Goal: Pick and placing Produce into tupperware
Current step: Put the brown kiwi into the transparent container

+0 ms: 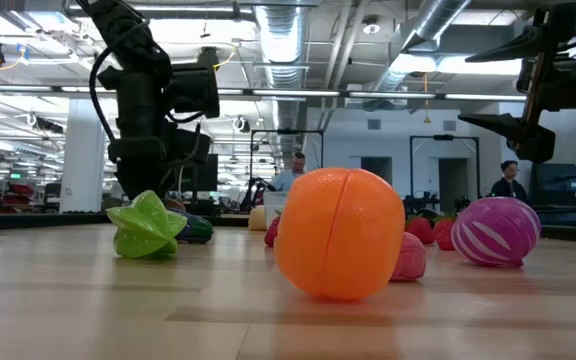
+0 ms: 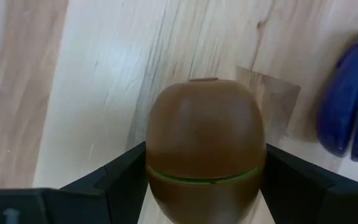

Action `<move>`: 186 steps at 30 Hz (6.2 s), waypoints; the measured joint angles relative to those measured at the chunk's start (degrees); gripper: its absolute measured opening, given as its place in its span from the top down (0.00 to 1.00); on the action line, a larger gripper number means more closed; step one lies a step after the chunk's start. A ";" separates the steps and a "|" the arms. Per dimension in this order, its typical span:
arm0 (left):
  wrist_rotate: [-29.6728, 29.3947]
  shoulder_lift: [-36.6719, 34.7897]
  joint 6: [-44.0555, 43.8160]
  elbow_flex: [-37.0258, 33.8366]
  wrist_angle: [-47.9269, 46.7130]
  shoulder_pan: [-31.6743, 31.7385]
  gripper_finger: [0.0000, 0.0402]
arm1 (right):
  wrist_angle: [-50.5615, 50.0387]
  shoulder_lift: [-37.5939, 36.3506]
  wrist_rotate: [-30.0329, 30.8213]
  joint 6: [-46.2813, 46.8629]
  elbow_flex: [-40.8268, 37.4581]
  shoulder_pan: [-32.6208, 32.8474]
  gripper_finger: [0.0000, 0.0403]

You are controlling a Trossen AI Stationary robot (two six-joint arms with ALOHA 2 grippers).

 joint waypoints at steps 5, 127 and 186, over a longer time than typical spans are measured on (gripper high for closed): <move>0.05 0.21 -0.45 0.00 0.82 0.00 0.34 | -0.01 0.00 0.02 0.02 0.01 -0.01 0.05; 0.58 21.78 15.32 35.65 7.23 3.10 0.40 | -0.41 1.42 0.42 0.00 0.01 -0.03 0.05; -1.39 24.01 23.99 44.19 -9.14 -1.29 0.40 | -0.40 1.42 0.39 -0.90 0.01 0.01 0.05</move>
